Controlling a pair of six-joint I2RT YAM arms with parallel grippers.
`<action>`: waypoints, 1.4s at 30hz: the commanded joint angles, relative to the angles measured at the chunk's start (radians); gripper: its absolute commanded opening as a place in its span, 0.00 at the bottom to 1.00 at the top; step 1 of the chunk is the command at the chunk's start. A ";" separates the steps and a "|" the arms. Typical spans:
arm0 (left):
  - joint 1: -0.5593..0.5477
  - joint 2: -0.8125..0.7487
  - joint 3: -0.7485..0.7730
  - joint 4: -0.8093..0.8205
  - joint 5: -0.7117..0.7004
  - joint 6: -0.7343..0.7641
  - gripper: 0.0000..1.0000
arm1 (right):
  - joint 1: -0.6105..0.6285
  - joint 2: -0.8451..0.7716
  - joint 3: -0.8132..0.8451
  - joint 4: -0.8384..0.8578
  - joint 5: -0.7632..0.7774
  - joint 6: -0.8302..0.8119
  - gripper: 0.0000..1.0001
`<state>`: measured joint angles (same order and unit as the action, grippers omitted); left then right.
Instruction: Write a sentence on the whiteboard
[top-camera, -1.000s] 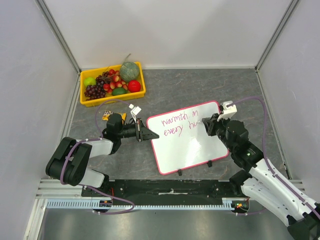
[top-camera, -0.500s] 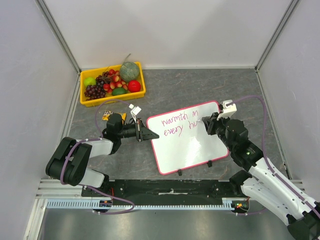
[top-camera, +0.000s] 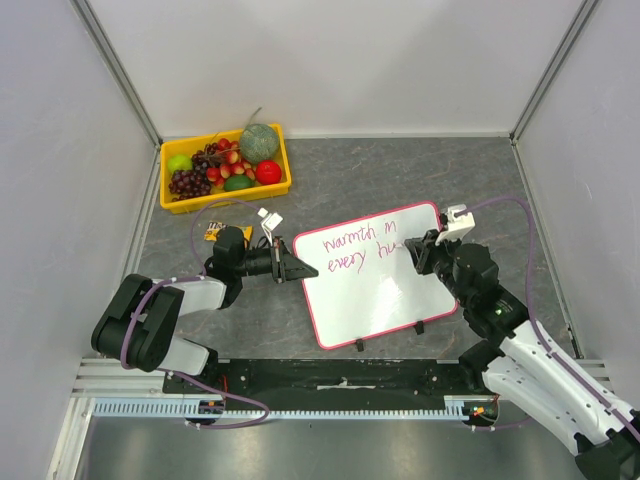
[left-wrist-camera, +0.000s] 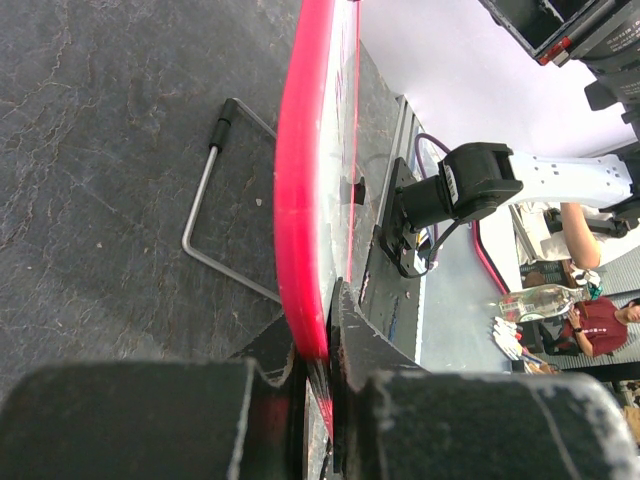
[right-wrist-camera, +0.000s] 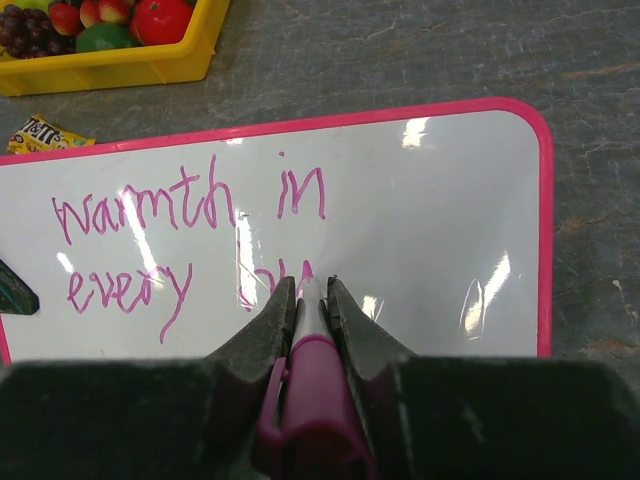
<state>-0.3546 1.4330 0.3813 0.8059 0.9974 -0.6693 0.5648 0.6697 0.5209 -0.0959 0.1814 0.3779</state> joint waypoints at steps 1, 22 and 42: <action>-0.018 0.027 -0.016 -0.039 -0.019 0.218 0.02 | -0.006 -0.001 -0.035 -0.102 -0.014 0.001 0.00; -0.018 0.029 -0.015 -0.040 -0.020 0.218 0.02 | -0.005 -0.073 0.073 -0.107 -0.016 0.004 0.00; -0.017 0.029 -0.015 -0.043 -0.020 0.220 0.02 | -0.005 0.027 0.100 -0.041 0.090 -0.025 0.00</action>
<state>-0.3550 1.4330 0.3828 0.8101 1.0023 -0.6689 0.5629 0.7025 0.6067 -0.1791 0.2466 0.3656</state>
